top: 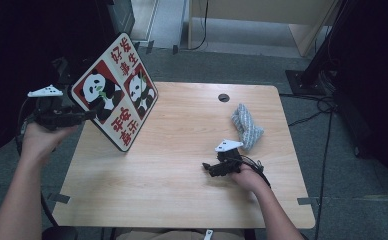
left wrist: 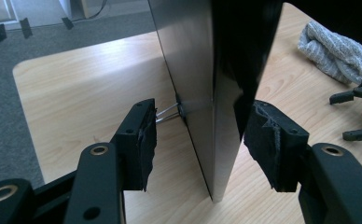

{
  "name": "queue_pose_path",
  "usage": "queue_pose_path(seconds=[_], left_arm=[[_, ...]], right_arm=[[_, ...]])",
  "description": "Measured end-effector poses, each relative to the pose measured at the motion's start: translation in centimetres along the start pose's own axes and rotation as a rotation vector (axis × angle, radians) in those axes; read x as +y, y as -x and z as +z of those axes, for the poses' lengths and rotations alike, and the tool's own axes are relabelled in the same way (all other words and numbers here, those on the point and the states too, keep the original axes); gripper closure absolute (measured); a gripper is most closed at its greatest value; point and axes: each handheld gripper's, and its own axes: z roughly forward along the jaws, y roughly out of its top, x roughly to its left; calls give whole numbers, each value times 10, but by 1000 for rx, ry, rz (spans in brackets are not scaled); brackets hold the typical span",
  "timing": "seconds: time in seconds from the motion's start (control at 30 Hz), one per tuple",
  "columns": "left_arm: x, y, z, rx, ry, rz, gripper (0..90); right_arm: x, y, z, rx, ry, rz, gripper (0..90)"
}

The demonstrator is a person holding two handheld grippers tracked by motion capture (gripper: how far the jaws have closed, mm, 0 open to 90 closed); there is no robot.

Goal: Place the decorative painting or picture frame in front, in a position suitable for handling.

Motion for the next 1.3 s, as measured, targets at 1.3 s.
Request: queue_pose_path(seconds=[1.3], left_arm=[[95, -16, 14, 34, -94, -34, 523]], right_arm=[[0, 0, 0, 0, -1, 0, 96]])
